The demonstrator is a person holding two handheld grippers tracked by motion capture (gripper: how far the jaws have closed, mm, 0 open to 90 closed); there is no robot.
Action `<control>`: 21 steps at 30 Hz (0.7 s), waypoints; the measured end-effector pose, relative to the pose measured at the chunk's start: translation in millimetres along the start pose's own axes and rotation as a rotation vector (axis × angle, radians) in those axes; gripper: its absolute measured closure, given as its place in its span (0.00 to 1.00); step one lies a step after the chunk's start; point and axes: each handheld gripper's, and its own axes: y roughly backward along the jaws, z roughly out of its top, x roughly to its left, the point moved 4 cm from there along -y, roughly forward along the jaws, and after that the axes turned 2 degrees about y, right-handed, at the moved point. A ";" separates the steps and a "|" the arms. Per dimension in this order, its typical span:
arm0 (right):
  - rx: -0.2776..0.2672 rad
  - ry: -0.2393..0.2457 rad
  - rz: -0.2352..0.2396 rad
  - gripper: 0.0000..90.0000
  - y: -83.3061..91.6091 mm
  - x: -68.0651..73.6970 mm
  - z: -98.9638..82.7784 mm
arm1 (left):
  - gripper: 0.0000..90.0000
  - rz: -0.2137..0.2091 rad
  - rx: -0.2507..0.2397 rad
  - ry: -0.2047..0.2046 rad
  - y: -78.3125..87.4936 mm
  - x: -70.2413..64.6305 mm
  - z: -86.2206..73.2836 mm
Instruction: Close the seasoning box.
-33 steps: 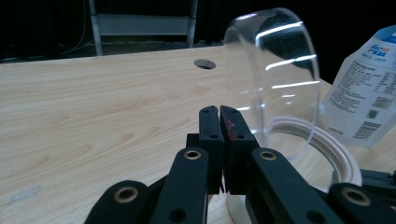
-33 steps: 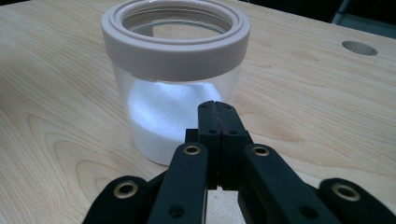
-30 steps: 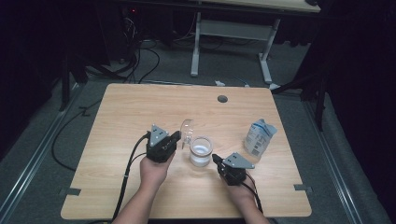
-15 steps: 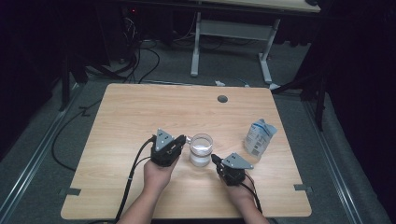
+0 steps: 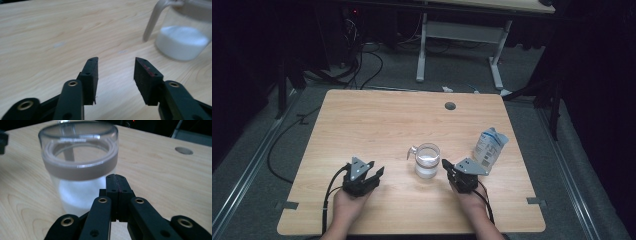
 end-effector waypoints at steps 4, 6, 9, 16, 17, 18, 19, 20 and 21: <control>0.009 0.005 -0.010 1.00 -6.2 -1.3 4.7 | 0.57 0.055 -0.023 0.014 18.5 20.6 -18.3; 0.009 0.007 -0.017 1.00 -8.5 -1.6 8.0 | 0.56 0.081 -0.035 0.023 27.4 29.4 -25.0; 0.013 0.003 -0.026 1.00 -9.7 -2.3 10.4 | 0.56 0.095 -0.052 0.038 36.7 38.2 -29.7; 0.015 0.009 -0.033 1.00 -6.7 0.3 11.3 | 0.57 0.099 -0.038 0.083 40.5 50.4 -39.3; 0.014 0.013 -0.031 1.00 -5.5 0.6 11.5 | 0.57 0.097 -0.036 0.088 40.3 50.6 -40.1; 0.012 0.012 -0.028 1.00 -4.2 1.5 11.8 | 0.57 0.098 -0.036 0.088 39.9 50.1 -40.4; 0.010 0.013 -0.026 1.00 -2.9 2.2 11.9 | 0.57 0.096 -0.036 0.087 39.4 49.0 -40.4; 0.005 0.017 -0.022 1.00 -1.8 3.1 12.1 | 0.57 0.093 -0.035 0.083 39.1 48.0 -40.2; 0.004 0.021 -0.022 1.00 -0.6 4.2 12.2 | 0.57 0.092 -0.035 0.079 38.9 46.9 -39.9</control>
